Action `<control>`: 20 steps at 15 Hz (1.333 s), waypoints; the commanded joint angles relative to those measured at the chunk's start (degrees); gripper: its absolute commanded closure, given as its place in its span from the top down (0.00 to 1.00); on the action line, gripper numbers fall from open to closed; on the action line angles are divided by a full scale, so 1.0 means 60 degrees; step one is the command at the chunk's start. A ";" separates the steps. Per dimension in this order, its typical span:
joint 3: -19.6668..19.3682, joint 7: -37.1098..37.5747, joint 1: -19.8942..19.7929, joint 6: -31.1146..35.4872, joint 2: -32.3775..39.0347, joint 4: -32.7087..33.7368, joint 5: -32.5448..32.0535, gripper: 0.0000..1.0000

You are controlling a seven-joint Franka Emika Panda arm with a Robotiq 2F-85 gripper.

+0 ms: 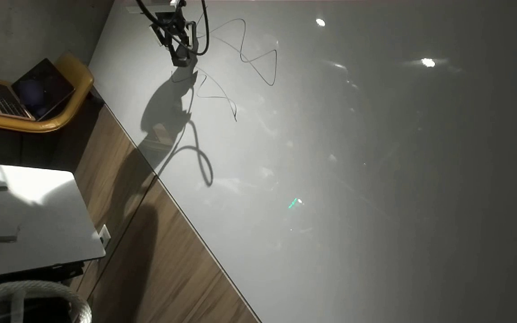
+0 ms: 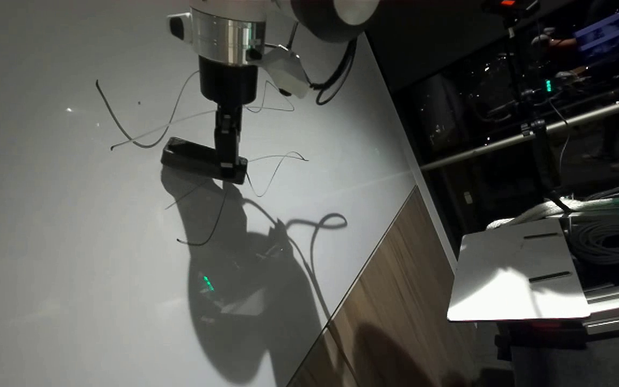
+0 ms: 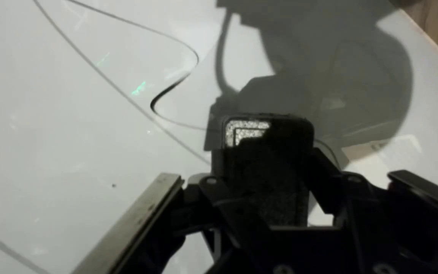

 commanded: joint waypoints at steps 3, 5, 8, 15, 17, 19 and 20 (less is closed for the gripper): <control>-0.1594 -0.0074 0.1968 -0.0896 0.1011 0.2204 -0.0212 0.29; -0.1964 -0.0162 0.2364 -0.1002 0.1150 0.2700 -0.0106 0.29; -0.2303 -0.0178 0.2773 -0.1207 0.1364 0.3210 -0.0075 0.29; -0.2491 -0.0136 0.3528 -0.2357 0.2153 0.4625 -0.0350 0.29; -0.2532 -0.0125 0.3763 -0.2772 0.2478 0.5181 -0.0503 0.29; -0.2597 -0.0131 0.4003 -0.3183 0.2846 0.5781 -0.0633 0.29; -0.2639 -0.0120 0.4116 -0.3376 0.3039 0.6048 -0.0700 0.29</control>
